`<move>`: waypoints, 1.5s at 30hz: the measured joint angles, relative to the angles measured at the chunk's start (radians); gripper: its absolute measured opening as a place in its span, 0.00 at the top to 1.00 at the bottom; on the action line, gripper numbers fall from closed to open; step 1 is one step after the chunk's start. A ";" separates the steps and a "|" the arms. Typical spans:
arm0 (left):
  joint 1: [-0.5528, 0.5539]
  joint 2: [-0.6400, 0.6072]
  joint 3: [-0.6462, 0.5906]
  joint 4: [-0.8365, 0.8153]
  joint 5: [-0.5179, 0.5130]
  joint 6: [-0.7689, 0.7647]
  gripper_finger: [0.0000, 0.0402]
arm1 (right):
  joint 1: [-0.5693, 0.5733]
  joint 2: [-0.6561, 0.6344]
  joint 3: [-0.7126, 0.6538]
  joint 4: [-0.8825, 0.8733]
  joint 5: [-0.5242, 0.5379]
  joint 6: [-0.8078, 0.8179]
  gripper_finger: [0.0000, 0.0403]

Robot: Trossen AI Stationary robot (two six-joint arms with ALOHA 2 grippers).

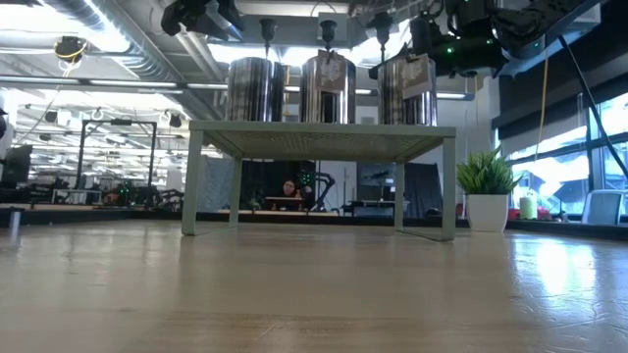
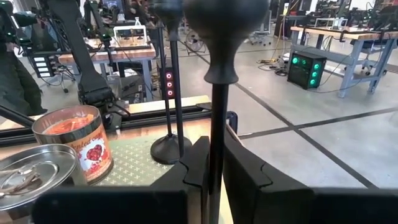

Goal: Pick & Place candle stick holders
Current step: Put the candle holder on the shelf aligned with the other candle holder, then return to Home Position

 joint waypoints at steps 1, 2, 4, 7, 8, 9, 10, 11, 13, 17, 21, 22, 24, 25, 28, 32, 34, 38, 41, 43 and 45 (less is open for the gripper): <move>0.000 0.000 0.000 -0.002 0.000 0.000 0.50 | 0.000 0.000 0.000 0.000 0.000 0.000 0.89; 0.000 0.000 0.000 -0.004 0.000 0.000 0.50 | 0.000 0.000 0.000 0.000 -0.002 0.000 0.89; 0.000 0.000 0.000 -0.009 0.000 -0.004 0.50 | 0.000 0.000 0.000 0.000 -0.008 0.000 0.89; 0.000 0.000 0.000 -0.014 0.000 -0.006 0.50 | 0.000 0.000 0.000 -0.002 -0.009 0.000 0.87; 0.000 0.000 0.000 -0.015 0.000 -0.006 0.50 | 0.000 0.000 0.000 -0.006 -0.009 0.000 0.85; 0.000 0.000 0.000 -0.015 0.000 -0.006 0.50 | 0.000 0.000 0.000 -0.011 -0.010 0.004 0.83; 0.000 0.000 0.000 -0.015 0.000 -0.006 0.50 | 0.000 0.000 0.000 -0.017 -0.010 0.007 0.81; 0.000 0.000 0.000 -0.015 0.000 -0.006 0.50 | 0.000 0.000 0.000 -0.021 -0.010 0.008 0.77; 0.000 0.000 0.000 -0.015 0.000 -0.006 0.50 | 0.002 0.000 0.000 -0.024 -0.009 0.013 0.70; 0.000 0.000 0.000 -0.015 0.000 -0.010 0.50 | 0.013 0.000 0.000 -0.021 -0.008 0.030 0.57; 0.000 0.000 0.000 -0.015 0.000 -0.012 0.50 | 0.029 -0.001 0.000 -0.008 0.000 0.030 0.49; 0.000 0.000 0.000 -0.015 0.000 -0.016 0.50 | 0.033 -0.001 0.000 -0.008 0.002 0.030 0.48; 0.000 0.000 0.000 -0.015 0.001 -0.018 0.50 | 0.037 -0.002 0.000 -0.008 0.002 0.030 0.47; 0.000 0.000 0.000 -0.015 0.001 -0.018 0.50 | 0.039 -0.003 0.000 -0.010 0.004 0.030 0.47; -0.005 0.000 0.000 -0.015 0.001 -0.018 0.50 | 0.047 -0.018 0.000 -0.025 0.034 0.029 0.47; -0.015 0.000 0.000 -0.015 0.001 -0.018 0.50 | 0.052 -0.045 0.000 -0.076 0.096 0.016 0.47; -0.020 0.000 0.000 -0.015 0.001 -0.017 0.50 | 0.053 -0.055 0.000 -0.089 0.106 0.014 0.47; -0.021 0.000 0.000 -0.015 0.001 -0.017 0.50 | 0.053 -0.069 0.000 -0.118 0.108 0.025 0.47; -0.021 0.000 0.000 -0.015 0.010 -0.017 0.50 | 0.055 -0.083 0.000 -0.136 0.108 0.032 0.47; -0.021 0.000 0.000 -0.015 0.010 -0.017 0.51 | 0.058 -0.091 0.000 -0.146 0.108 0.034 0.47; -0.021 0.000 0.000 -0.015 0.011 -0.017 0.53 | 0.063 -0.099 0.000 -0.150 0.108 0.034 0.47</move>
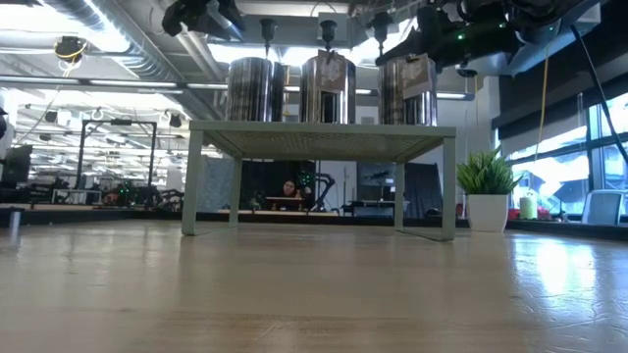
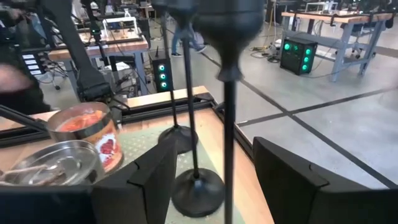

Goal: Pick & Place candle stick holders
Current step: Return to Home Position

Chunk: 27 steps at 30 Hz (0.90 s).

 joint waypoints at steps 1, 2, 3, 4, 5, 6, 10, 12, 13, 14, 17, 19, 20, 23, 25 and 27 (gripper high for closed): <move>0.000 0.000 0.000 0.000 0.004 0.000 0.54 | 0.004 -0.003 0.000 0.000 0.000 0.000 0.47; 0.000 0.000 0.000 0.000 0.008 0.000 0.55 | 0.006 -0.003 0.000 -0.001 0.000 0.001 0.47; 0.000 0.000 0.000 0.000 0.015 0.000 0.56 | 0.008 -0.003 0.000 -0.005 0.000 0.002 0.47; 0.000 0.000 0.000 0.000 0.021 0.004 0.57 | 0.009 -0.003 0.000 -0.009 0.000 0.004 0.47; 0.000 0.000 0.000 0.001 0.028 0.011 0.58 | 0.010 -0.002 0.000 -0.009 0.000 0.010 0.47; 0.000 0.000 0.000 0.002 0.035 0.018 0.59 | 0.010 -0.002 0.000 -0.013 0.000 0.016 0.47; 0.000 0.000 0.000 0.003 0.040 0.020 0.61 | 0.010 -0.002 0.000 -0.032 0.028 0.018 0.47; 0.000 0.000 0.000 0.004 0.040 0.027 0.61 | 0.010 -0.002 0.000 -0.039 0.051 0.010 0.47; 0.000 0.000 0.000 0.004 0.040 0.032 0.61 | 0.010 -0.002 0.000 -0.044 0.057 0.004 0.47; 0.000 0.000 0.000 0.004 0.038 0.034 0.61 | 0.010 -0.002 0.000 -0.048 0.059 0.002 0.47; 0.000 0.000 0.000 0.004 0.033 0.037 0.61 | 0.010 -0.002 0.000 -0.055 0.060 0.000 0.47; 0.000 0.000 0.000 0.002 0.033 0.037 0.61 | 0.010 -0.006 0.000 -0.065 0.060 -0.001 0.47; 0.000 0.000 0.000 0.001 0.033 0.039 0.61 | 0.010 -0.009 0.000 -0.066 0.060 -0.001 0.47; 0.000 0.000 0.000 0.001 0.024 0.048 0.62 | 0.010 -0.024 0.000 -0.082 0.059 0.003 0.47; 0.000 0.000 0.000 0.001 0.024 0.048 0.61 | 0.010 -0.042 0.000 -0.111 0.060 0.004 0.47; 0.000 0.000 0.000 0.001 0.024 0.053 0.61 | 0.010 -0.067 0.000 -0.142 0.065 0.008 0.47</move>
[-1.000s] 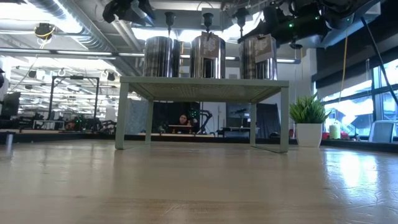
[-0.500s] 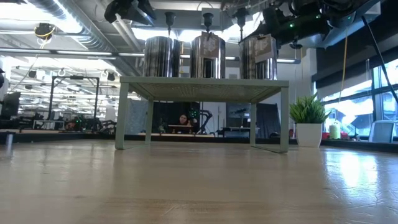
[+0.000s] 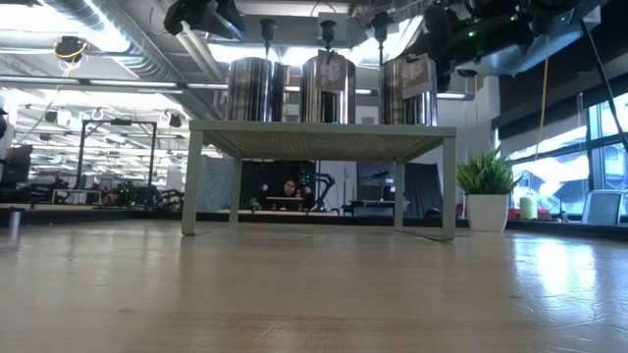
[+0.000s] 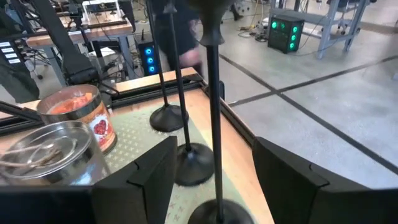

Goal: Pick & Place candle stick holders
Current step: Return to Home Position

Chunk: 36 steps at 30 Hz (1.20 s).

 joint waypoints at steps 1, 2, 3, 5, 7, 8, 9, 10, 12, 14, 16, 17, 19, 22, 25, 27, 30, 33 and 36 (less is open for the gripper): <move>0.000 0.000 0.000 0.000 0.000 0.002 0.61 | 0.000 -0.014 0.000 -0.020 0.002 0.006 0.47; 0.000 0.000 0.000 0.000 0.000 0.002 0.61 | 0.000 -0.026 0.000 -0.032 0.003 0.010 0.47; 0.000 0.000 0.000 0.000 0.000 0.002 0.61 | 0.000 -0.039 0.000 -0.046 0.003 0.015 0.47; 0.000 0.000 0.000 0.000 0.000 0.007 0.61 | 0.000 -0.065 0.000 -0.070 0.003 0.019 0.47; 0.000 0.000 0.000 0.000 0.000 0.009 0.62 | 0.000 -0.088 0.000 -0.099 0.003 0.029 0.47; 0.000 0.000 0.000 0.000 0.000 0.009 0.61 | 0.000 -0.096 0.000 -0.111 0.003 0.037 0.47; 0.000 0.000 0.000 0.000 0.000 0.009 0.61 | 0.000 -0.106 0.000 -0.130 0.002 0.045 0.47; 0.000 0.000 0.000 0.000 0.000 0.009 0.61 | 0.001 -0.116 0.000 -0.150 0.001 0.056 0.47; 0.000 0.000 0.000 0.000 0.001 0.004 0.61 | 0.008 -0.137 0.000 -0.181 -0.010 0.075 0.47; 0.000 -0.004 0.000 -0.003 0.018 -0.006 0.61 | 0.022 -0.161 0.000 -0.212 -0.010 0.099 0.47; 0.000 -0.007 0.000 -0.004 0.033 -0.010 0.61 | 0.042 -0.187 0.000 -0.224 -0.013 0.129 0.47; 0.000 -0.008 0.000 -0.007 0.039 -0.014 0.62 | 0.055 -0.200 0.000 -0.225 -0.013 0.147 0.47; 0.000 -0.012 0.000 -0.009 0.058 -0.020 0.62 | 0.084 -0.226 0.000 -0.224 -0.013 0.176 0.47; -0.004 -0.015 0.000 -0.010 0.097 -0.044 0.62 | 0.127 -0.261 0.000 -0.225 -0.014 0.224 0.47; -0.018 -0.021 0.000 -0.013 0.132 -0.053 0.62 | 0.170 -0.296 0.000 -0.239 -0.014 0.277 0.47; -0.032 -0.027 0.000 -0.022 0.140 -0.072 0.62 | 0.199 -0.318 0.000 -0.252 -0.014 0.314 0.47; -0.052 -0.032 0.000 -0.035 0.181 -0.096 0.62 | 0.249 -0.346 0.000 -0.255 -0.015 0.376 0.47; -0.066 -0.035 0.000 -0.035 0.268 -0.125 0.62 | 0.302 -0.362 0.000 -0.255 -0.016 0.429 0.47; -0.094 -0.039 0.000 -0.034 0.325 -0.152 0.62 | 0.354 -0.366 0.000 -0.244 -0.016 0.480 0.47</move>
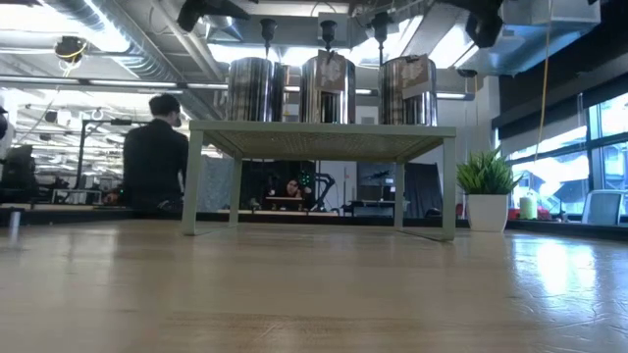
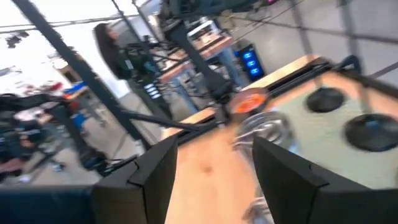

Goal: Pick & Place candle stick holders
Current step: Return to Home Position

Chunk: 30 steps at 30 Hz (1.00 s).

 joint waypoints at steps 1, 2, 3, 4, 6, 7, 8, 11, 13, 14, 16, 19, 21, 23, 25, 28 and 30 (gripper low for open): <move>-0.010 0.000 0.000 0.000 0.018 -0.007 0.62 | 0.019 0.000 0.000 0.004 0.000 0.015 0.47; -0.019 0.001 0.000 0.000 0.040 -0.013 0.62 | 0.038 0.000 0.000 0.006 0.000 0.030 0.47; -0.029 -0.001 0.000 0.000 0.060 -0.021 0.62 | 0.057 0.000 0.000 0.007 0.000 0.044 0.47; -0.040 -0.002 0.000 0.000 0.078 -0.026 0.62 | 0.075 0.000 0.000 0.008 0.000 0.059 0.47; -0.067 -0.003 0.000 0.000 0.113 -0.035 0.62 | 0.112 0.000 0.000 0.016 0.001 0.091 0.47; -0.081 -0.004 0.000 -0.001 0.136 -0.041 0.62 | 0.132 0.000 0.000 0.026 0.002 0.110 0.47; -0.096 -0.007 0.000 -0.001 0.162 -0.047 0.62 | 0.154 0.000 0.000 0.045 0.003 0.129 0.47; -0.146 -0.013 0.000 0.000 0.221 -0.062 0.62 | 0.227 0.000 0.000 0.132 0.020 0.162 0.47; -0.184 -0.015 0.000 -0.001 0.243 -0.078 0.62 | 0.282 0.000 0.000 0.189 0.063 0.166 0.47; -0.205 -0.017 0.000 0.000 0.250 -0.088 0.62 | 0.308 0.000 0.000 0.219 0.094 0.164 0.47; -0.243 -0.020 0.000 -0.001 0.265 -0.102 0.62 | 0.358 0.003 0.000 0.281 0.153 0.155 0.47; -0.295 -0.023 0.000 0.000 0.304 -0.126 0.62 | 0.420 0.018 0.000 0.382 0.176 0.144 0.47; -0.332 -0.022 0.000 0.000 0.327 -0.144 0.62 | 0.458 0.037 0.000 0.443 0.175 0.141 0.47; -0.374 -0.022 0.000 0.000 0.359 -0.163 0.62 | 0.493 0.058 0.000 0.490 0.162 0.140 0.47; -0.427 -0.021 0.000 0.000 0.396 -0.186 0.62 | 0.530 0.083 0.000 0.528 0.156 0.140 0.47; -0.515 -0.021 0.000 0.000 0.458 -0.236 0.62 | 0.587 0.115 0.000 0.532 0.149 0.154 0.47; -0.581 -0.021 0.000 0.000 0.470 -0.275 0.62 | 0.622 0.138 0.000 0.523 0.132 0.170 0.47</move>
